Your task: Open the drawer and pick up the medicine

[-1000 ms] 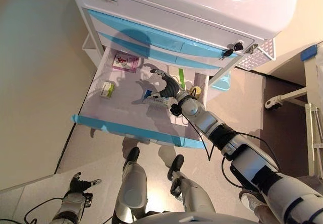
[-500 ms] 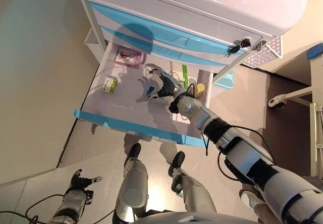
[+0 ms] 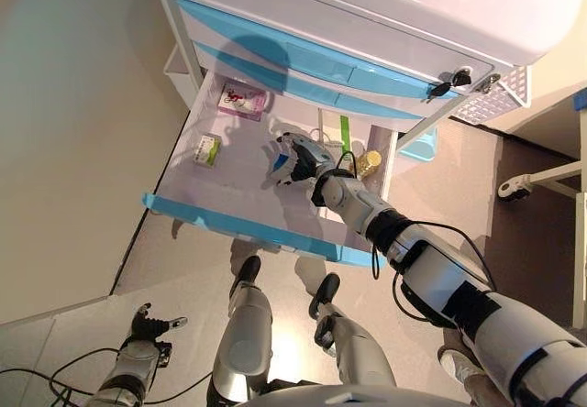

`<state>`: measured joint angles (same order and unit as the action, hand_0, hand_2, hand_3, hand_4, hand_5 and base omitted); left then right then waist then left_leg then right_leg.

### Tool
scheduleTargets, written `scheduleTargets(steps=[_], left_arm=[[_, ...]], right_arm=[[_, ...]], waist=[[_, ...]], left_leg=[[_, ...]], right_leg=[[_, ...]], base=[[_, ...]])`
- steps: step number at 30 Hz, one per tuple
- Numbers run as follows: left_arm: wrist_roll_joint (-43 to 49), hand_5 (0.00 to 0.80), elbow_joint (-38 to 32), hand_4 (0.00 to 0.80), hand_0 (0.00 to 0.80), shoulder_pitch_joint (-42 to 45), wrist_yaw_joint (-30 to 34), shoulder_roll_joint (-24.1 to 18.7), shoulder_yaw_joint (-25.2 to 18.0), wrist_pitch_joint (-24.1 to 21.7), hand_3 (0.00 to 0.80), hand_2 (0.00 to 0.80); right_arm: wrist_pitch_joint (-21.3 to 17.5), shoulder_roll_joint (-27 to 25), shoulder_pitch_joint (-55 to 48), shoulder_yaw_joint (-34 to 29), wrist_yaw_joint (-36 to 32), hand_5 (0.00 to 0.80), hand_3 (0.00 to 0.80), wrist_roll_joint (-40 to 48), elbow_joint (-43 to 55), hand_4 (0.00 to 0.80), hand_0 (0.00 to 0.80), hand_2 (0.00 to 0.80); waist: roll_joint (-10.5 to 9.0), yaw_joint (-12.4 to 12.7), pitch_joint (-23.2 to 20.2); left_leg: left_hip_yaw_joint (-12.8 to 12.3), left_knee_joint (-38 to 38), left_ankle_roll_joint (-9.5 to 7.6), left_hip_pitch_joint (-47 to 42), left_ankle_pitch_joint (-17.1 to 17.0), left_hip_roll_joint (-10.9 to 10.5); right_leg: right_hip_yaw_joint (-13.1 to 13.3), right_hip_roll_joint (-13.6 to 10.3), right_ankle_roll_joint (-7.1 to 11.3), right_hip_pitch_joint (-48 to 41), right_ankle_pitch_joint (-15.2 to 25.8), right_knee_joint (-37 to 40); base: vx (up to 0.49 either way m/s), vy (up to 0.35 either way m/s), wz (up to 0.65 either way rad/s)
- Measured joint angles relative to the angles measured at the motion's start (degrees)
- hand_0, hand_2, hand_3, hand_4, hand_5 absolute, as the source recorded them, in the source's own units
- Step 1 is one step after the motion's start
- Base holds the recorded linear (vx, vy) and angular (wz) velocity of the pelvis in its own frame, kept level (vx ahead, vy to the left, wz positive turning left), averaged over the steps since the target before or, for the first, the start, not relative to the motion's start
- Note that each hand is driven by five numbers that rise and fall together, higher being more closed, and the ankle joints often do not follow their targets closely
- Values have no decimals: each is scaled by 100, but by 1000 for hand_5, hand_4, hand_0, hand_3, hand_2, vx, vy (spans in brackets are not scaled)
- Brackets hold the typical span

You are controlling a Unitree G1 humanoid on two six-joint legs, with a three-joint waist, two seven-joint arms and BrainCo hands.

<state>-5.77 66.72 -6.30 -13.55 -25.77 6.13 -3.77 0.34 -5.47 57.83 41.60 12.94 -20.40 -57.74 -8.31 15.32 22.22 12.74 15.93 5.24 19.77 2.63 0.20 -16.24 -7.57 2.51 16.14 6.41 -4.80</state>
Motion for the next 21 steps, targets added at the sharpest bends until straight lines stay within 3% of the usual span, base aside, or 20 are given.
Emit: scheduleTargets(steps=[11, 21], left_arm=[[-4, 0, 26, 0, 0, -63, 1, -2, 232, -4, 0, 0], [-14, 0, 89, 0, 0, -134, -4, 3, 382, -8, 0, 0]], right_arm=[[127, -14, 180, 181, 83, 0, 0, -376, -651, 0, 0, 0], [231, -77, 203, 153, 267, 0, 0, -393, -1065, 0, 0, 0]], waist=[[3, 13, 4], [122, 90, 89]], left_leg=[[93, 88, -6, 264, -5, -46], [153, 76, -14, 307, -9, -85]], right_leg=[[-22, -30, 2, 218, -39, -93], [-77, -70, 31, 253, -77, -128]], base=[[-4, 1, 4], [1, 6, 3]])
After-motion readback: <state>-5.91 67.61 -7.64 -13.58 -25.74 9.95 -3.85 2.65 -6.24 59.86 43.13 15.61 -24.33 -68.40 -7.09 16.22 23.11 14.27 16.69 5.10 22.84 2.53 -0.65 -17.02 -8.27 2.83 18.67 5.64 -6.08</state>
